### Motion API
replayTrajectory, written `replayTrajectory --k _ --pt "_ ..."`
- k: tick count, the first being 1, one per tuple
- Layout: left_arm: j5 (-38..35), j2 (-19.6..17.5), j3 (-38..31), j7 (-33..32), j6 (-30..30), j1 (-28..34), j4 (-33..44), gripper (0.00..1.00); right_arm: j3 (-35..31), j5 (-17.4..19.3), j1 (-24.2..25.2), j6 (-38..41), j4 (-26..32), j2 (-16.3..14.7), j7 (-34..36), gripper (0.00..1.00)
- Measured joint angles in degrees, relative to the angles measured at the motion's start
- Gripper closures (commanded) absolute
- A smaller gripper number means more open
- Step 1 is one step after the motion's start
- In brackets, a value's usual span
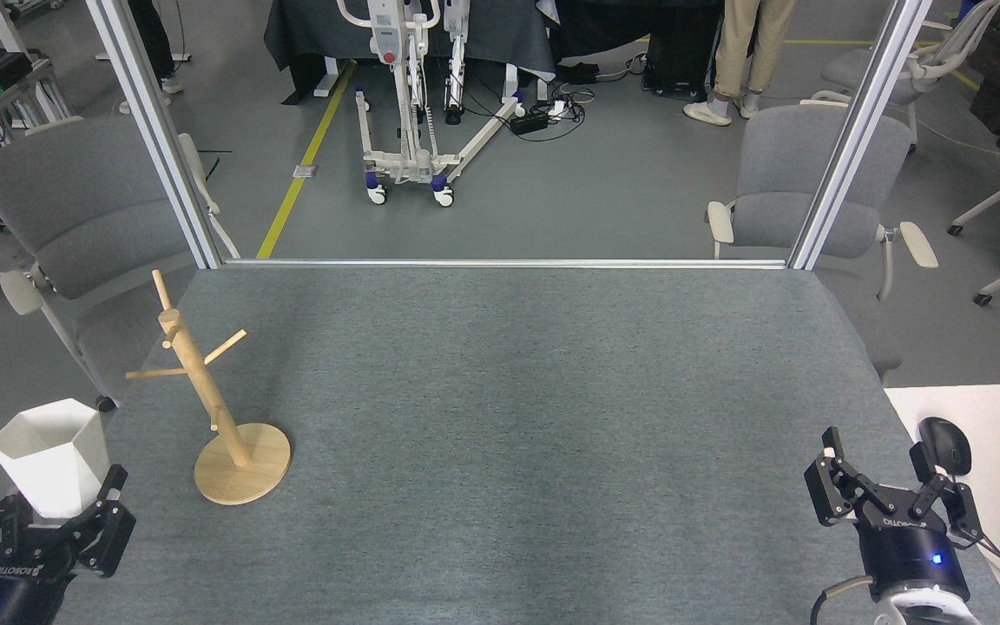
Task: Hang cup on storage rack
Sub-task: 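Move the held cup onto a peg of the wooden stand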
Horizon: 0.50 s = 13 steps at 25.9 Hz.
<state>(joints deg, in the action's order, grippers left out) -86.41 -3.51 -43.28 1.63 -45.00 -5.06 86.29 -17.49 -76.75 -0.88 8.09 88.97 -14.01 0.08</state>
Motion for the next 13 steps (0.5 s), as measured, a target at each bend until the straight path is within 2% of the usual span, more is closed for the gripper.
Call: replayTrajectory --k 13 --pt "-4.93 -0.59 3.62 -1.04 0.00 -9.26 -8.70 1.00 0.25 0.10 -0.09 0.17 -0.11 0.26 -0.18 0.01"
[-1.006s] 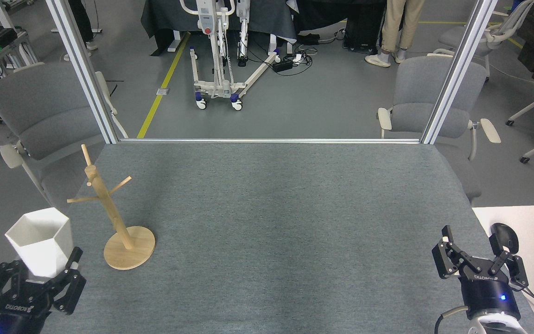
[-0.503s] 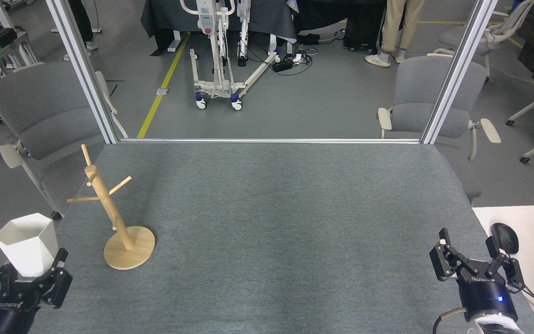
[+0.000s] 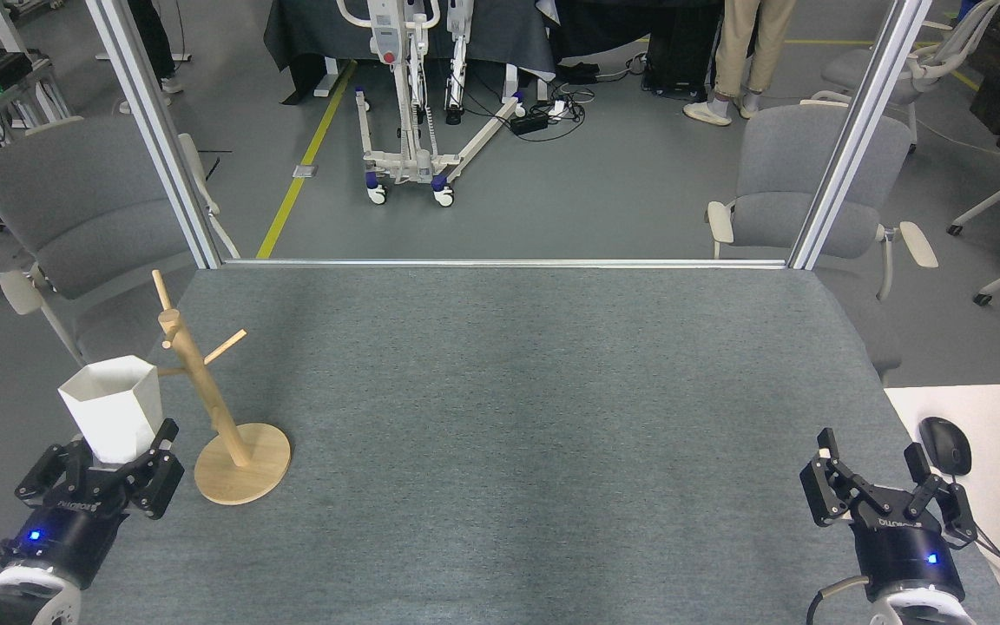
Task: Hang cup on storage rack
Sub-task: 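Move the held cup onto a peg of the wooden stand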
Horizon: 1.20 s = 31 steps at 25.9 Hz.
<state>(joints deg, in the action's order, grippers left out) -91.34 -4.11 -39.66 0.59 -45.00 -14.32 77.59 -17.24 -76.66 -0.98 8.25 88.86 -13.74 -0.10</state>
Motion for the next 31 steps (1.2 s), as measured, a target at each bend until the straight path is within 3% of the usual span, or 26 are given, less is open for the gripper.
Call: replayTrajectory --k 24,26,30,31 --pt "-2.72 -0.90 3.84 -0.74 0.00 -0.94 -3.16 0.99 0.27 0.10 -2.10 0.01 -1.79 0.71 -0.09 0.01" --pt "-3.15 -0.93 3.87 -0.77 0.00 -1.18 -3.98 0.83 0.32 0.10 -2.10 0.01 -1.81 0.71 -0.09 0.01" --pt "-3.61 -0.97 3.91 -0.75 0.00 -1.43 -4.68 0.23 0.35 0.14 -2.10 0.09 -1.84 0.70 -0.09 0.01" --pt "-3.67 -0.96 3.95 -0.71 0.00 -1.47 -4.75 0.13 0.35 0.16 -2.09 0.12 -1.84 0.69 -0.09 0.01"
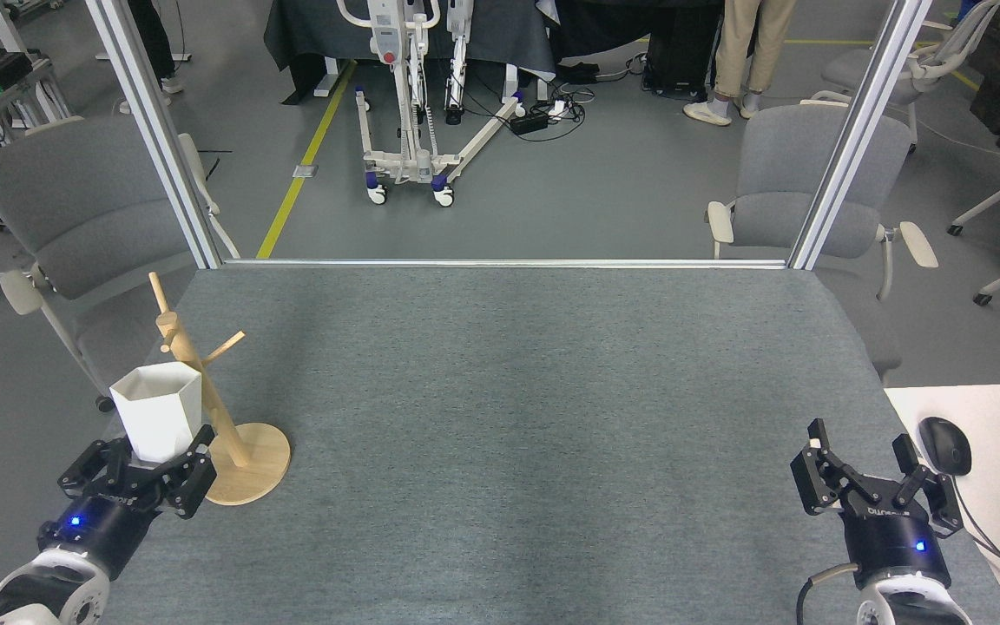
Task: Hang cup on storage rack
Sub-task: 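Move the held cup onto a peg of the wooden stand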
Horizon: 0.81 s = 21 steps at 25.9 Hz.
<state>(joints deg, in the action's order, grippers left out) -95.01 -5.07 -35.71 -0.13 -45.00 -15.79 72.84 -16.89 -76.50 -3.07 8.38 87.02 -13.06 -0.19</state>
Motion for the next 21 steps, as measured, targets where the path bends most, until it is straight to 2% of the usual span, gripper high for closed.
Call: replayTrajectory --k 1,3,21 --pt "-0.03 0.02 0.05 0.00 0.02 -0.08 -0.06 0.08 0.00 0.01 0.01 0.00 -0.01 -0.01 -0.01 0.01" --pt "-0.07 0.05 0.28 -0.06 0.03 -0.26 -0.12 0.03 0.01 0.03 0.04 0.06 -0.01 -0.03 -0.04 0.01" --pt "0.00 0.06 0.66 0.14 0.63 -1.43 -6.56 0.02 0.01 -0.05 0.09 1.42 -0.17 0.07 0.04 0.01"
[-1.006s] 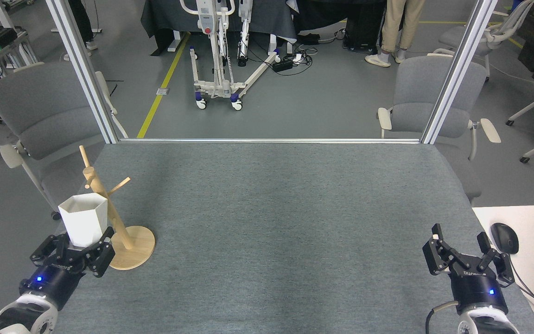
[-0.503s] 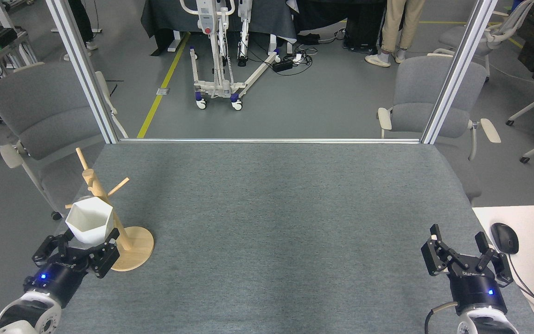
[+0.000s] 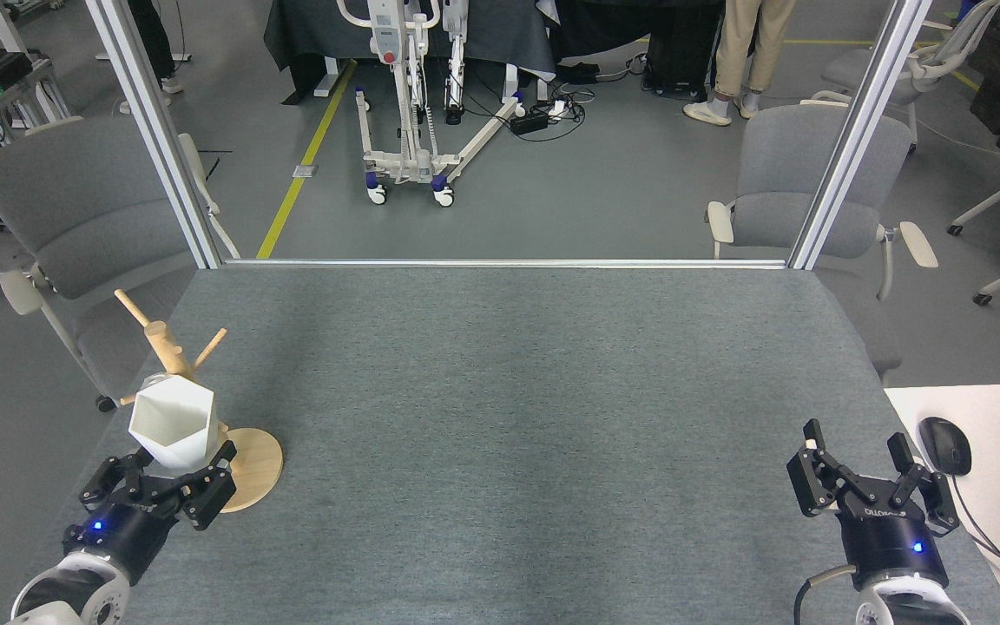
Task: Hang cup on storage rack
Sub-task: 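Move the held cup onto a peg of the wooden stand, then open the left gripper and release the cup on the peg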
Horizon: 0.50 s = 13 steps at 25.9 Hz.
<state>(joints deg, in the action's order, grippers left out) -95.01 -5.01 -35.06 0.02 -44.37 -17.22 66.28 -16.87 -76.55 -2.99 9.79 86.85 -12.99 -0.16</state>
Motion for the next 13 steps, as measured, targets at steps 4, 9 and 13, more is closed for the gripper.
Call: replayTrajectory --k 4,9,13 --pt "-0.04 0.00 0.01 0.00 0.03 -0.66 -3.18 0.02 0.00 -0.06 0.00 0.29 -0.05 0.08 0.00 0.01" --pt "-0.08 0.28 0.06 0.12 0.09 -1.02 -5.12 0.02 0.00 -0.34 0.00 1.11 -1.01 0.12 0.02 0.01" --pt "-0.09 0.65 1.72 0.24 0.12 -0.77 -5.38 0.02 -0.01 -0.43 0.00 1.60 -1.70 0.09 0.14 0.01"
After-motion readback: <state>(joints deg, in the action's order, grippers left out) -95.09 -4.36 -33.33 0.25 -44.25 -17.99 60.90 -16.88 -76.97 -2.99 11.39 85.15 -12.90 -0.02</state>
